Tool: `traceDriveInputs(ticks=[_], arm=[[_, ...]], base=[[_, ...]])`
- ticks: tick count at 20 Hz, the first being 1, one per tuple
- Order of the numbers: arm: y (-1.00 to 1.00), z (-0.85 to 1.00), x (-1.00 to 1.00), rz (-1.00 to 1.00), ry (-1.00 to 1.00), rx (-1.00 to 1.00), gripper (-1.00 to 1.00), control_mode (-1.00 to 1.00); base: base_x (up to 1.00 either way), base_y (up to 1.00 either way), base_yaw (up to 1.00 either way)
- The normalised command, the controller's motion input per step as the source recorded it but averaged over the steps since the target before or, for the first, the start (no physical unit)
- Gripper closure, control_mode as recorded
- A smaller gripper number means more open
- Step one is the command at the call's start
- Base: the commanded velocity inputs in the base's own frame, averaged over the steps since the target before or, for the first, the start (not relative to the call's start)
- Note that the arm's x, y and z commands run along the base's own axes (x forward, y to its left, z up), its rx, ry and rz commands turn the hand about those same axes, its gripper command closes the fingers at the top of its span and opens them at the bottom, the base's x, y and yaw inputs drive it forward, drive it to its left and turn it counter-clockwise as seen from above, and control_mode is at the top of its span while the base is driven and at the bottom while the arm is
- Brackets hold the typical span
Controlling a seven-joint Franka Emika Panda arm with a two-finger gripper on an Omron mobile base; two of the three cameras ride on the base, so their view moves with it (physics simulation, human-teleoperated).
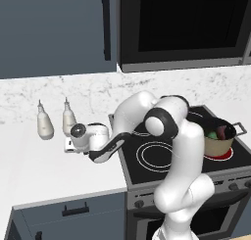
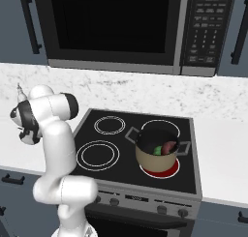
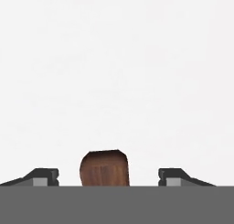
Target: Put the potato and broccoli in the pot. Retrieve the spatula and lightly stir the vegetables in the pot.
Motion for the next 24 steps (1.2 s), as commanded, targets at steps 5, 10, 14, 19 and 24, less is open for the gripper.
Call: traceDriveInputs(ticks=[5, 10, 14, 19, 24], arm=[[0.0, -0.34, 0.0, 0.0, 0.0, 0.0, 1.0, -1.0], [0.0, -0.08, -0.05, 0.02, -0.04, 0.0, 1.0, -1.0], [-0.03, 0.13, -0.57, 0.04, -0.13, 0.0, 1.0, -1.0], [-0.31, 0.8, -0.99, 0.0, -0.14, 0.14, 1.0, -1.0], [-0.31, 1.0, -0.82, -0.03, 0.0, 0.38, 1.0, -1.0]], base=[[0.0, 0.0, 0.0], [0.0, 0.0, 0.0], [0.0, 0.0, 0.0], [0.0, 0.0, 0.0], [0.0, 0.0, 0.0]])
